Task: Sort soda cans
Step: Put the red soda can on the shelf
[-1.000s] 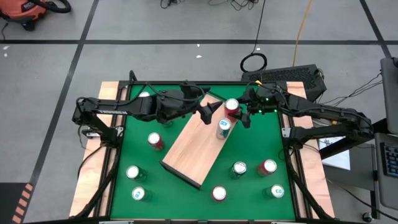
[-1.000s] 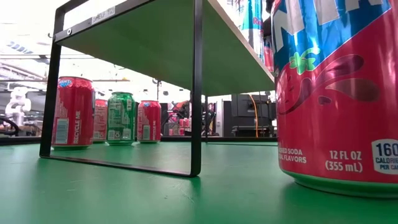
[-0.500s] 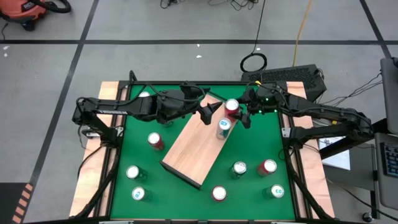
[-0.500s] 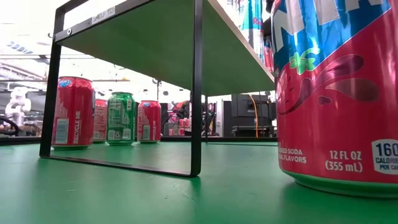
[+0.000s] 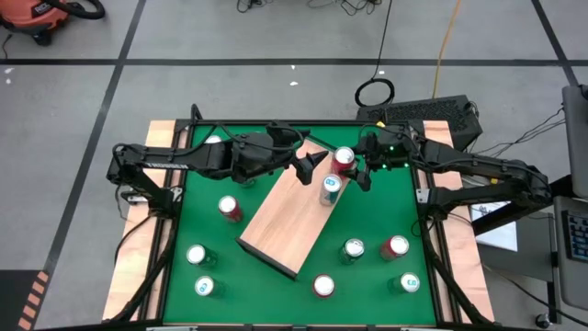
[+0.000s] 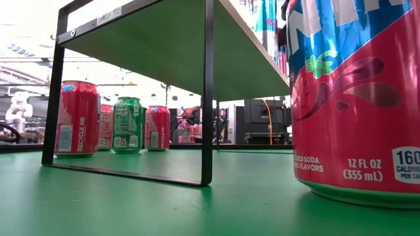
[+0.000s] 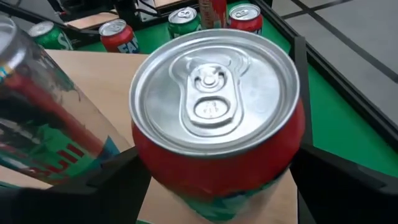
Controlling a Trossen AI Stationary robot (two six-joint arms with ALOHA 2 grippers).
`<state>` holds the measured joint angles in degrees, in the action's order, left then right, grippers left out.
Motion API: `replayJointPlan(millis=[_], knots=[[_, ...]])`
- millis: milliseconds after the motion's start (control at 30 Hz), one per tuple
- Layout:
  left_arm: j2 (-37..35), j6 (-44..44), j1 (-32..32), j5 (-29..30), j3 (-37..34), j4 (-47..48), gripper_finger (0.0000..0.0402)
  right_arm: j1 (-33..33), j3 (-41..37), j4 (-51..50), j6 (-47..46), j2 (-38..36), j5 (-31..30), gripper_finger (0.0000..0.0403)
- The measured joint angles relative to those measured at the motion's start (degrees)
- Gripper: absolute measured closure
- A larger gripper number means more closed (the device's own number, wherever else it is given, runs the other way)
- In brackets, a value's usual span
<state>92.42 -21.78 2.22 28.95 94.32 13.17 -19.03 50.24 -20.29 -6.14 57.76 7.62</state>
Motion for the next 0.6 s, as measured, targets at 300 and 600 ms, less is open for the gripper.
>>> replayJointPlan(millis=[300, 600], knots=[[0.0, -0.3, 0.0, 0.2, 0.0, 0.0, 0.0009, 0.0, 0.0, 1.3, -4.0, -1.1, 1.7, 0.0051], [0.0, -0.4, 0.0, 1.2, 0.0, 0.2, 0.0009, 0.0, 0.1, 2.0, -6.7, -5.3, 1.4, 0.0050]])
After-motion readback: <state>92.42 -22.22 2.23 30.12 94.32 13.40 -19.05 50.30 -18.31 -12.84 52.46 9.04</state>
